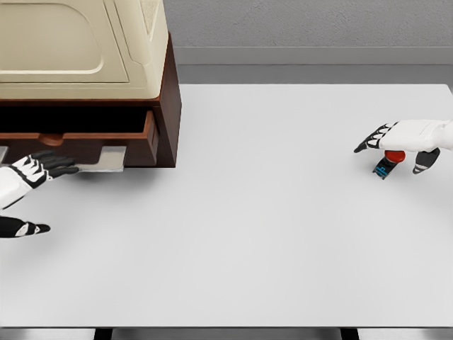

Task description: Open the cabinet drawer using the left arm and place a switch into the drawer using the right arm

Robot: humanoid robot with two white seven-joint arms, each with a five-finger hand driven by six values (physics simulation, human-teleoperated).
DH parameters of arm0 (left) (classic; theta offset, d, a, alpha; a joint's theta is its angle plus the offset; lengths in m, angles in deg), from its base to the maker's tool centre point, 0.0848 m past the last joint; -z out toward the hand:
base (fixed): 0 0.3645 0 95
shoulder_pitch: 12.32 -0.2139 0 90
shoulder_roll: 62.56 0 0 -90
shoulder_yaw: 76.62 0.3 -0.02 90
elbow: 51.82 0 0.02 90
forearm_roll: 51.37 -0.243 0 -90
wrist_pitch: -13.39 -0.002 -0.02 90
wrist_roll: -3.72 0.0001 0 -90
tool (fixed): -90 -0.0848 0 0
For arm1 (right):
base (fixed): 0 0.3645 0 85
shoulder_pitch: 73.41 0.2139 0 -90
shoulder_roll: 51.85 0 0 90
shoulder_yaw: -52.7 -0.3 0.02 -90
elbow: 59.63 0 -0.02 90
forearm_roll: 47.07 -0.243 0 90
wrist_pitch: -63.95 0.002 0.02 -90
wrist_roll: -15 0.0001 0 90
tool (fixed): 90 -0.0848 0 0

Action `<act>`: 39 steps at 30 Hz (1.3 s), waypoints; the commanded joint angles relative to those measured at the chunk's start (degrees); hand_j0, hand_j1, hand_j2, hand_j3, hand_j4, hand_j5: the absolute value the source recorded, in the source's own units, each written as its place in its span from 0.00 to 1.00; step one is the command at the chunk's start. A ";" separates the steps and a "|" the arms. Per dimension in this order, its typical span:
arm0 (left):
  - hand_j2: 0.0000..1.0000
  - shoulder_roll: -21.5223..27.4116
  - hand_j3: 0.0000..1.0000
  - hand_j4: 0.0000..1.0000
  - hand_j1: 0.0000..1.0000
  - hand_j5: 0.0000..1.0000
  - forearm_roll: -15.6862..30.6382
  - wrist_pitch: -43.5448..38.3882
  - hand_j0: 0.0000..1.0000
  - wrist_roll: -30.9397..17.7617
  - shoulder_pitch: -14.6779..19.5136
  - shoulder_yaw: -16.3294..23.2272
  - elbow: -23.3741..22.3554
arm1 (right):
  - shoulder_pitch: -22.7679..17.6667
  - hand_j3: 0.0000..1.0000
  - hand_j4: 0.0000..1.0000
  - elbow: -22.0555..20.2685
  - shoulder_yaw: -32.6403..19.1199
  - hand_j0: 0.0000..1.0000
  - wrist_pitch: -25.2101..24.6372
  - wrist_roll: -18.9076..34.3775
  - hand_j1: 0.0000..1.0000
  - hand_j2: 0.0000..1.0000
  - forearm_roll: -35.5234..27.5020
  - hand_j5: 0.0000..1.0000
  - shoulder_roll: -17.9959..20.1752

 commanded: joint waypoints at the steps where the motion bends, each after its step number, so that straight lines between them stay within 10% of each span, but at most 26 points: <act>1: 1.00 0.18 1.00 1.00 1.00 1.00 -2.67 -0.73 1.00 -0.28 0.00 -2.55 -0.90 | 0.00 1.00 1.00 0.00 -0.05 1.00 -0.12 -0.02 1.00 1.00 -0.18 1.00 0.06; 20: 1.00 -0.26 1.00 1.00 1.00 1.00 6.21 -0.73 1.00 -0.28 -3.87 -17.49 -0.90 | 0.09 1.00 1.00 -0.88 -0.23 1.00 -0.12 -0.02 1.00 1.00 -0.53 1.00 0.49; 27: 1.00 0.10 1.00 1.00 1.00 1.00 7.00 -0.73 1.00 -0.28 10.72 -7.91 -0.81 | 0.00 1.00 1.00 -2.11 -0.58 1.00 -0.12 -0.02 1.00 1.00 -0.71 1.00 1.64; 39: 1.00 -0.52 1.00 1.00 1.00 1.00 6.92 -0.73 1.00 -0.37 18.02 3.51 -0.81 | 0.00 1.00 1.00 -2.90 -0.14 1.00 -0.12 -0.02 1.00 1.00 -0.18 1.00 0.67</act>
